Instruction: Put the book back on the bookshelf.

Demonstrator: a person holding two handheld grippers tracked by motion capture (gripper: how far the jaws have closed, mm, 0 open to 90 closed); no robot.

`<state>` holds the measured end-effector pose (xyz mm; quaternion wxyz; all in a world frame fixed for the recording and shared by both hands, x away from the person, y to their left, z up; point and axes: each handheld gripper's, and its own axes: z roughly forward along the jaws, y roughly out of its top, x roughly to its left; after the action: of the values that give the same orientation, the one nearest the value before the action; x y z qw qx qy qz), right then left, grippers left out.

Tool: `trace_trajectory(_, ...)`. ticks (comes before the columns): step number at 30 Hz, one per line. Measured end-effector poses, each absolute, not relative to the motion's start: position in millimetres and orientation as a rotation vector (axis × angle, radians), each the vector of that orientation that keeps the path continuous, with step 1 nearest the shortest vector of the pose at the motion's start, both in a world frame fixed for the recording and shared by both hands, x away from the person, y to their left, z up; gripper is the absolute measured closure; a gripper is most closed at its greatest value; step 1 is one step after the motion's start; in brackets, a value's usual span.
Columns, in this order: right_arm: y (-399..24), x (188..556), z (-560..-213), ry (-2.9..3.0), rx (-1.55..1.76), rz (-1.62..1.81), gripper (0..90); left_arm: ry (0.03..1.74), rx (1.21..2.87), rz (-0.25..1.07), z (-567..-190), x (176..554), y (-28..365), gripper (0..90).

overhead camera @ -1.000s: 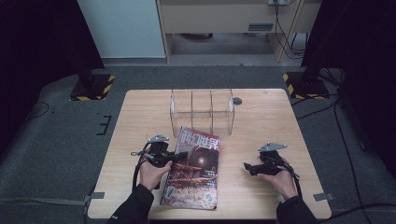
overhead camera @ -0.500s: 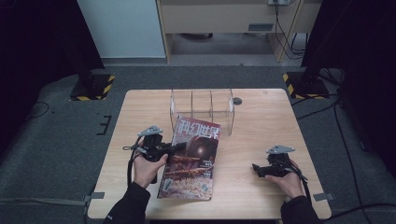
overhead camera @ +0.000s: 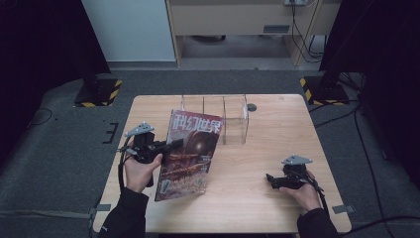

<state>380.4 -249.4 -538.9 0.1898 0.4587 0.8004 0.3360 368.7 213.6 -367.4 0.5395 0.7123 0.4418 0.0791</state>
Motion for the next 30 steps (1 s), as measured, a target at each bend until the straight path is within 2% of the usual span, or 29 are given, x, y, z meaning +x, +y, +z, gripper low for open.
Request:
trace_trajectory(5,-249,380,-539,2.246,1.293,0.945,4.5,1.074,1.717,0.263,-357,376,214,83.9)
trace_trajectory(22,-248,380,-539,2.243,1.308,0.941,3.7,1.089,1.639,0.421,-326,390,218,83.9)
trace_trajectory(30,-248,380,-539,2.246,1.305,0.940,3.5,1.105,1.630,0.464,-319,404,218,83.9)
